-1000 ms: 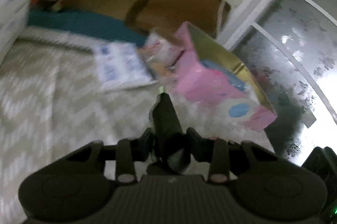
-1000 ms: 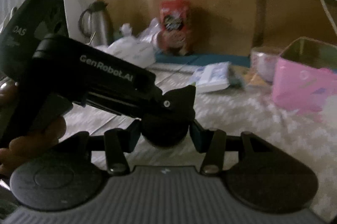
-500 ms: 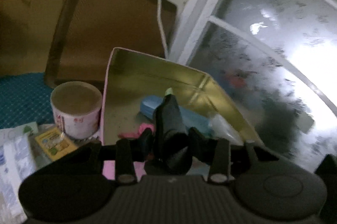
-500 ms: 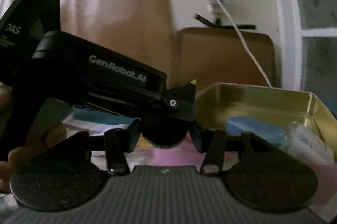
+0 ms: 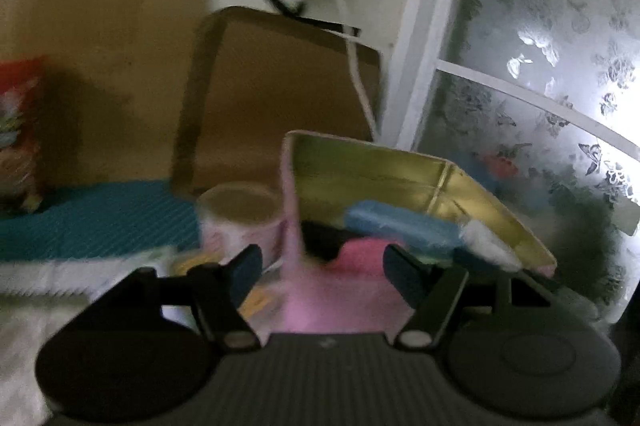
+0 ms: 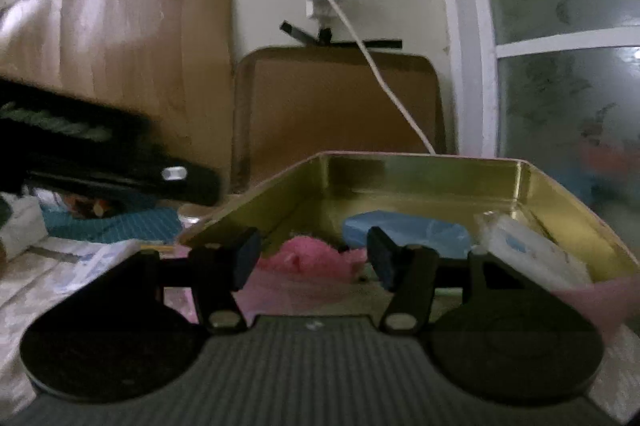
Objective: Organize soft objects
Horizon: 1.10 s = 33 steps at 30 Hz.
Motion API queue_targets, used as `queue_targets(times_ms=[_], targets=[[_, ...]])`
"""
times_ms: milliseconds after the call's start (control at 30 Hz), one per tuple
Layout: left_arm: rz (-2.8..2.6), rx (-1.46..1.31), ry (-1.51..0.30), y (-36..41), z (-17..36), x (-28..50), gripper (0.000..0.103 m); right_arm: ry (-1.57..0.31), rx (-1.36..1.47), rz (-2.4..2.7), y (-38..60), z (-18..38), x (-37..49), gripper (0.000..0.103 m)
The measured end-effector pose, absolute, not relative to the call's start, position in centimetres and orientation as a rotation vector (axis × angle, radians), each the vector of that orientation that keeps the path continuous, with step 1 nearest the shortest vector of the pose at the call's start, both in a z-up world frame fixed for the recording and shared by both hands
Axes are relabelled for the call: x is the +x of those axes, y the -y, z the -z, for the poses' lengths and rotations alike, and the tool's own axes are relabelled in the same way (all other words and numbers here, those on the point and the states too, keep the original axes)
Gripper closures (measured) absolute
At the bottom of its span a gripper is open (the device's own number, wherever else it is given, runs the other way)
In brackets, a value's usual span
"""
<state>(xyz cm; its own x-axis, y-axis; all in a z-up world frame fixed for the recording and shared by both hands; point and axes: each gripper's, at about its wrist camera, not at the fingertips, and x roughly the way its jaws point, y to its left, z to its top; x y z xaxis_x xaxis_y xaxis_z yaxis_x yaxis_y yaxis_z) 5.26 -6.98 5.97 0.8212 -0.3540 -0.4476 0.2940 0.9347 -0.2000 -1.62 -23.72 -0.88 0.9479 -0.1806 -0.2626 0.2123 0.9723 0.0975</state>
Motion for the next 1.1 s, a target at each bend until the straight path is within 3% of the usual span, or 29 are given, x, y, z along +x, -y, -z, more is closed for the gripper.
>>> queue_targets(times_ms=[233,433,733,800,1033,1100], targets=[[0.128,-0.192,-0.593,-2.5,-1.7,1.6,0.034,-0.224,0.082,0.077,19.2,0.7,-3.7,0.042],[-0.018,-0.231,-0.615,-7.2,0.5,0.0,0.034,-0.356,0.043,-0.143,14.3,0.8,-1.0,0.044],[0.003,-0.423,-0.545,-10.4,0.6,-0.9,0.034,-0.566,0.074,-0.192,12.5,1.0,7.0,0.044],[0.009,-0.448,-0.542,-10.8,0.9,-1.0,0.034,-0.614,0.149,-0.198,13.0,1.7,8.1,0.055],[0.044,-0.493,-0.531,-11.1,0.8,-1.2,0.033,-0.697,0.334,-0.362,12.5,1.9,5.9,0.056],[0.06,-0.523,-0.523,-11.6,0.8,-1.5,0.031,-0.686,0.273,-0.412,11.1,1.5,4.1,0.056]])
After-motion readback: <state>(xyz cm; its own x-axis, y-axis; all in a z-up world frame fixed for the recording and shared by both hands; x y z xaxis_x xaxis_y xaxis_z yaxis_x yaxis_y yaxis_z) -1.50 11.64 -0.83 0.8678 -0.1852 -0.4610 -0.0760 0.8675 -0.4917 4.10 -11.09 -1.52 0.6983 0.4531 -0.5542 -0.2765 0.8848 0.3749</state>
